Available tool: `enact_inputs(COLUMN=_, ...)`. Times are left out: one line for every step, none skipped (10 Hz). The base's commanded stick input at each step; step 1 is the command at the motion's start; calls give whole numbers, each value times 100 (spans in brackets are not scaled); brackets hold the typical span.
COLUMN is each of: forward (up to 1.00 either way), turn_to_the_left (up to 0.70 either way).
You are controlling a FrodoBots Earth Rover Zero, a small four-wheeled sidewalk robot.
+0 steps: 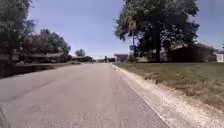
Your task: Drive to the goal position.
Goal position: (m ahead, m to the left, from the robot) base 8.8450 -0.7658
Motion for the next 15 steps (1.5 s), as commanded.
enact_inputs(forward=70, turn_to_the_left=0)
enact_inputs(forward=70, turn_to_the_left=0)
enact_inputs(forward=70, turn_to_the_left=0)
enact_inputs(forward=70, turn_to_the_left=0)
enact_inputs(forward=70, turn_to_the_left=0)
enact_inputs(forward=70, turn_to_the_left=0)
enact_inputs(forward=70, turn_to_the_left=35)
enact_inputs(forward=70, turn_to_the_left=33)
enact_inputs(forward=70, turn_to_the_left=31)
enact_inputs(forward=70, turn_to_the_left=14)
enact_inputs(forward=70, turn_to_the_left=0)
enact_inputs(forward=70, turn_to_the_left=0)
enact_inputs(forward=70, turn_to_the_left=0)
enact_inputs(forward=70, turn_to_the_left=0)
enact_inputs(forward=70, turn_to_the_left=0)
